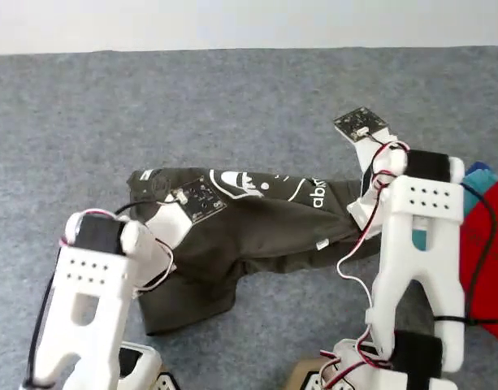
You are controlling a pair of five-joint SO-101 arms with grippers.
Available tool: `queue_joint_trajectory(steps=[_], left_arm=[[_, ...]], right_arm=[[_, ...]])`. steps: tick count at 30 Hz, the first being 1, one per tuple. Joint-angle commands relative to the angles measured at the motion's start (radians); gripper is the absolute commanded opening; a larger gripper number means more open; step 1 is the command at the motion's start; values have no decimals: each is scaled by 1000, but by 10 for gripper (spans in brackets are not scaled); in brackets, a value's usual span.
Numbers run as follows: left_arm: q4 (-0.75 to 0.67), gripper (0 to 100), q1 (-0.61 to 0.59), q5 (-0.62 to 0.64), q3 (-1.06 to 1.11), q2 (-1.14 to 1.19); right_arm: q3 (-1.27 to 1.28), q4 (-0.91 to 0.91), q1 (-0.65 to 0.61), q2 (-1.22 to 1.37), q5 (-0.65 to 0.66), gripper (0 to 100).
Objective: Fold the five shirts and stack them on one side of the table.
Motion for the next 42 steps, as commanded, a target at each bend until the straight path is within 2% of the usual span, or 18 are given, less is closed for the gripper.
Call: queue_joint_trajectory(steps=[1,4,13,15,18,21,31,35,37,42], left_arm=[[34,5,63,-2,58,-117],[31,5,144,-5,145,-175],[28,10,147,-12,150,-190],[23,44,107,-2,147,-192],[-14,126,0,60,143,-193],[-25,154,-74,77,102,-193],[-14,155,-104,78,-53,-193],[-178,73,-98,160,-56,-186],[-292,14,-97,203,-41,-186],[-551,7,-97,304,99,-184]], right_arm=[[-6,-18,22,-42,20,10],[-6,-22,35,-19,20,10],[-6,-25,39,10,20,13],[-6,-22,39,7,20,39],[-11,-10,45,1,14,129],[-35,24,47,-1,14,206],[-120,31,47,1,14,214],[-118,-41,38,12,8,211],[-115,-77,13,12,-51,190],[-114,-199,-38,22,-218,19]])
